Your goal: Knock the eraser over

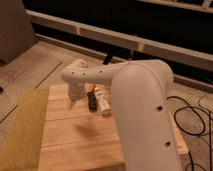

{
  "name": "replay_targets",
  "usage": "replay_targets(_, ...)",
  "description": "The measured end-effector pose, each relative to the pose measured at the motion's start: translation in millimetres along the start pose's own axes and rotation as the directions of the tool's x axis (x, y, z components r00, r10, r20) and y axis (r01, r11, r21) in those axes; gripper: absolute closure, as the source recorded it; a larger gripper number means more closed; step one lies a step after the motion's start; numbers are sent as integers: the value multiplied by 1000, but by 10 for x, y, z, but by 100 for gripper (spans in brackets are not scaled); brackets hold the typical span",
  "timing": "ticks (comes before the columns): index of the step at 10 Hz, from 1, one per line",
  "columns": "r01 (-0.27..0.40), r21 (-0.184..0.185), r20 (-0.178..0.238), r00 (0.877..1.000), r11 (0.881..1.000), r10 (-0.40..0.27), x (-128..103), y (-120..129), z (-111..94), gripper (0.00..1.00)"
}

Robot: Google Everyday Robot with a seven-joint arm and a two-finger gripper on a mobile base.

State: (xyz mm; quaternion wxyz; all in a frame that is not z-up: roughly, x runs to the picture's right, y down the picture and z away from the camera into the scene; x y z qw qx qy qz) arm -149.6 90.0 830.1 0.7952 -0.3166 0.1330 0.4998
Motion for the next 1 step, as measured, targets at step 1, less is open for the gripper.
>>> replay_targets(1,3,-2,1,1000,1000,-3,-6,24,-1,35)
